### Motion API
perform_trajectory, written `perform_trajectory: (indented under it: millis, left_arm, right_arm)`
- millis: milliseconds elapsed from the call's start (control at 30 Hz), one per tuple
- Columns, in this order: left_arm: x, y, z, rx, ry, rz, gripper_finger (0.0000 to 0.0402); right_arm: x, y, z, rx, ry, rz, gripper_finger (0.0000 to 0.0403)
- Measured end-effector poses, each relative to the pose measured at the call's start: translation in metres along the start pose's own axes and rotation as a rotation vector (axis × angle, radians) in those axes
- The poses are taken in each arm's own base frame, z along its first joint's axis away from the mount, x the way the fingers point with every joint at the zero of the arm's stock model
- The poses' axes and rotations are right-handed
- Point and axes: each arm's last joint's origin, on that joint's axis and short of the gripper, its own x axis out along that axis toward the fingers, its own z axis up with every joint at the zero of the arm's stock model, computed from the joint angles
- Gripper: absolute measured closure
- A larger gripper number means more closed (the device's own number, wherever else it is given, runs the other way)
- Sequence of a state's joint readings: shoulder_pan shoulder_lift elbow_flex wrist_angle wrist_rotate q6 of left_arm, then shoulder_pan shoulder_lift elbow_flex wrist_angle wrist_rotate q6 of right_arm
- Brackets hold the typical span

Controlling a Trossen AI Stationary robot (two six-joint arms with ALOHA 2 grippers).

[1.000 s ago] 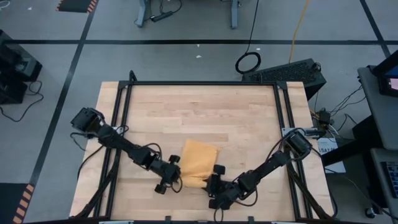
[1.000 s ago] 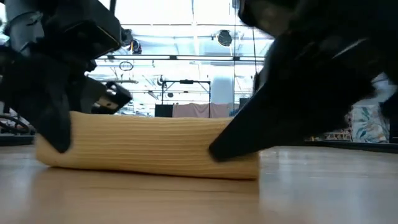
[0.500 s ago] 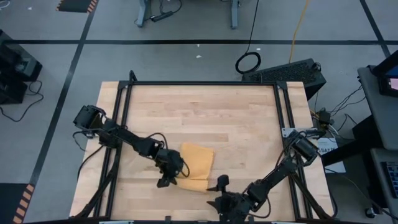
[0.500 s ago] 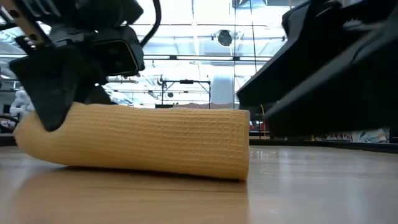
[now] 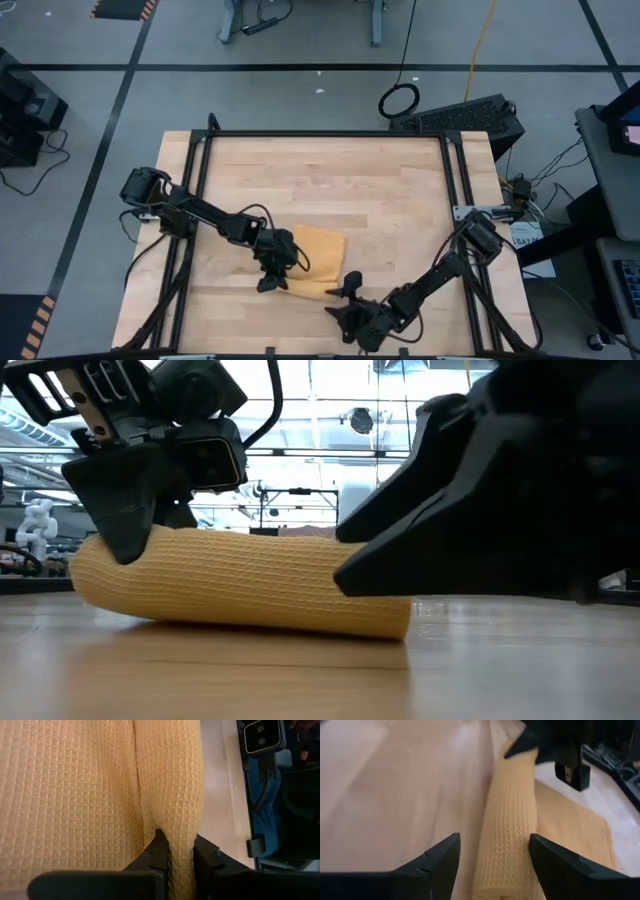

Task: Roll towel
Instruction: Roll the yellow towel

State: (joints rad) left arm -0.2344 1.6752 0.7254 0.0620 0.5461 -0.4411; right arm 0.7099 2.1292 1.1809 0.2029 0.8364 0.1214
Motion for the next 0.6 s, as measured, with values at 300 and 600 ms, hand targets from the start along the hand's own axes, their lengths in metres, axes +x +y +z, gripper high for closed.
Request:
perform_trajectory:
  millis: [300,600]
  left_arm:
    - [0.0,0.0,0.0,-0.025,0.001,-0.001,0.0358]
    - [0.0,0.0,0.0,-0.024,0.001,0.0,0.0358]
  right_arm:
    - [0.012,-0.011,-0.004,0.086,0.066,0.036,0.0147]
    - [0.02,-0.02,-0.007,0.107,0.105,0.0,0.0147]
